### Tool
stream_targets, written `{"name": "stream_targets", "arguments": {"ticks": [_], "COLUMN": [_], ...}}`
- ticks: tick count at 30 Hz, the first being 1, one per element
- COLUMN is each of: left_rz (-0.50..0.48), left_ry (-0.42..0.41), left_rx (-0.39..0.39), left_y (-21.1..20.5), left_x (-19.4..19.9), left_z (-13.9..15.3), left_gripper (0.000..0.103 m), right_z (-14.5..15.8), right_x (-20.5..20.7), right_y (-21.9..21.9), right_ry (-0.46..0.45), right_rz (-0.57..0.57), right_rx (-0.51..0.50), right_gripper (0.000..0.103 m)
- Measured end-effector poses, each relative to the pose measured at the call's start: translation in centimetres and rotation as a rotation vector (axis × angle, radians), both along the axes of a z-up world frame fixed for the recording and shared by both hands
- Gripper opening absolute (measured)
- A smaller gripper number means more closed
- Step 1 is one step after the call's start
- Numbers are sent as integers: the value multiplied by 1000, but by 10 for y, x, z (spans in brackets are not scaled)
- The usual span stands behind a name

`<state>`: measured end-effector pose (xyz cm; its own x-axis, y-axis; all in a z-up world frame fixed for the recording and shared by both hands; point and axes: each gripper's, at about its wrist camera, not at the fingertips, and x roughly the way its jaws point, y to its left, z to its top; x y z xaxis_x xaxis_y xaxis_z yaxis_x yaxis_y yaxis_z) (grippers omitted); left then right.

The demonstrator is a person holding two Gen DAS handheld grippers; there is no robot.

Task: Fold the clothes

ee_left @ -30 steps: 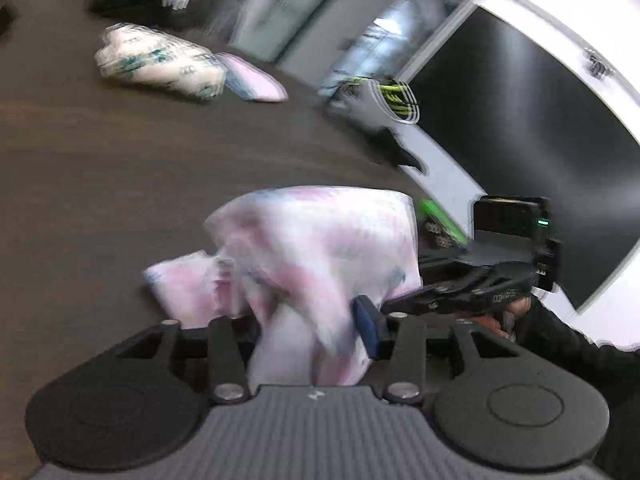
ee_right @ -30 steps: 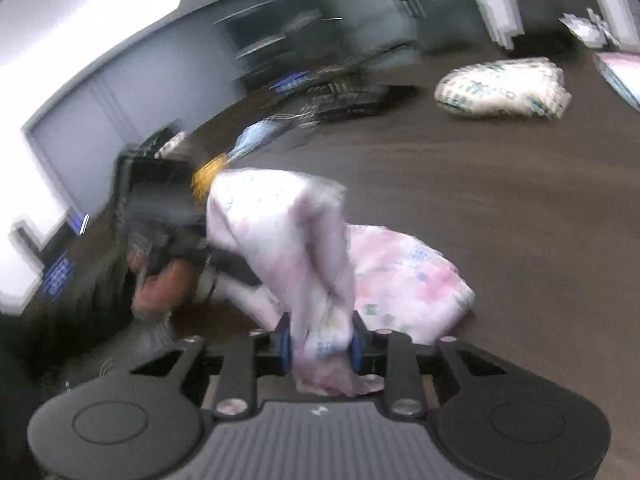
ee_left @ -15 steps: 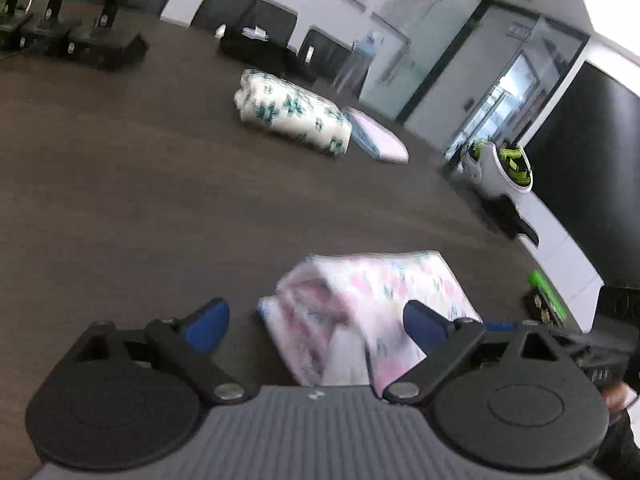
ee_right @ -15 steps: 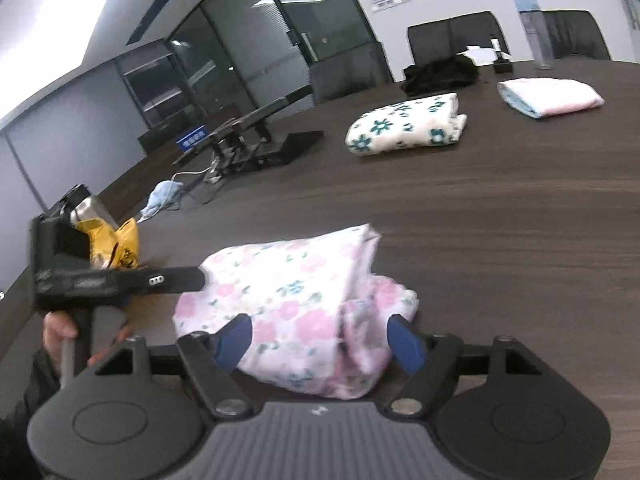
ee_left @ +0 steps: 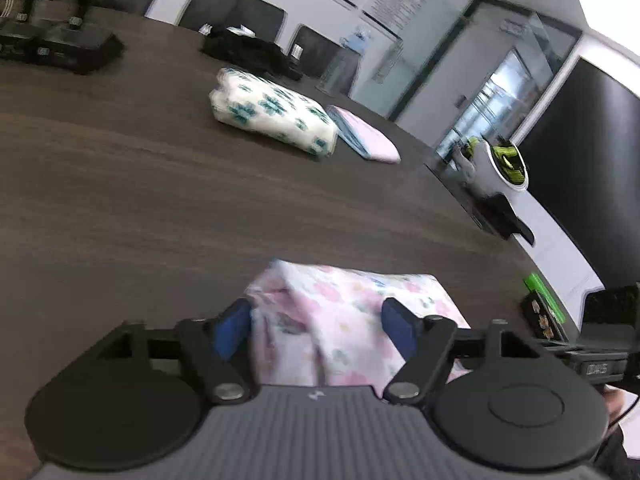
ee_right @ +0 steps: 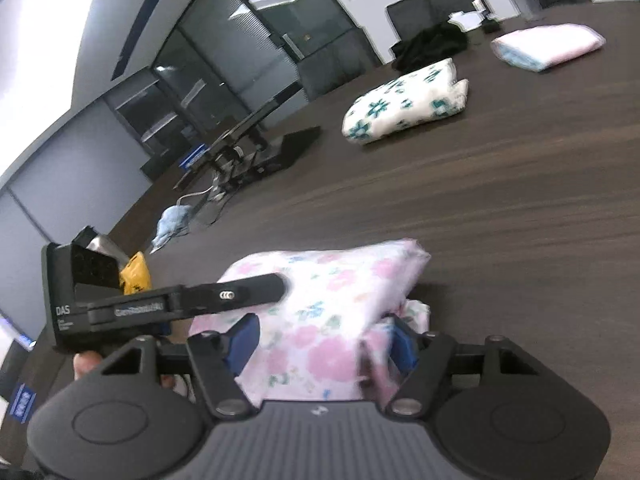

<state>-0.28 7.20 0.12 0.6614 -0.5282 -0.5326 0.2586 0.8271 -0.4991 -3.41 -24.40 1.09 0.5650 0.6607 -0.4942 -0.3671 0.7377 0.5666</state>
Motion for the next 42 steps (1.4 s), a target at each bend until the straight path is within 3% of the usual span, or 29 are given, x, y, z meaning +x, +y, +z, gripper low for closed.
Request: {"name": "stream_targets", "arguments": {"ticks": [5, 6, 7, 9, 12, 14, 15, 18, 19, 23, 25, 27, 28, 32, 36, 42], "left_rz": [-32, -37, -33, -32, -9, 10, 20, 48, 56, 82, 77, 64, 51, 70, 74, 87], "left_ry": [-24, -23, -18, 4, 5, -9, -17, -60, -90, -234, -254, -257, -259, -247, -247, -242], "left_rx": [-13, 13, 39, 48, 61, 83, 87, 82, 86, 166, 202, 206, 200, 171, 132, 165], "left_y": [6, 0, -6, -14, -25, -29, -29, -13, -7, 1, -9, -24, -29, -35, -40, -53], "left_x": [-11, -8, -6, 1, 6, 4, 3, -10, -18, -62, -75, -79, -79, -83, -86, -92], "left_z": [6, 6, 5, 2, 0, 0, 1, 7, 12, 33, 35, 29, 26, 18, 14, 18], "left_gripper": [76, 69, 59, 52, 46, 47, 52, 65, 69, 69, 69, 71, 76, 76, 76, 74], "right_z": [5, 2, -2, -7, -9, -13, -14, -12, -8, 11, 20, 22, 22, 21, 18, 12], "right_x": [-6, -1, 4, 12, 21, 25, 25, 23, 19, -3, -12, -13, -13, -21, -42, -56], "right_y": [-10, -7, -5, 2, 11, 15, 15, 12, 11, 6, 5, 9, 12, 15, 10, 13], "right_ry": [-16, 1, 10, 15, 35, 51, 52, 46, 27, -90, -156, -162, -161, -159, -163, -170], "right_rz": [-66, -63, -53, -25, -1, 7, 2, -18, -29, -64, -86, -94, -97, -115, -143, -177], "right_rx": [-62, -70, -66, -40, -3, 16, 18, 4, -20, -141, -188, -199, -201, -191, -150, -122], "right_gripper": [75, 75, 71, 69, 57, 49, 47, 51, 56, 56, 49, 38, 38, 38, 55, 55]}}
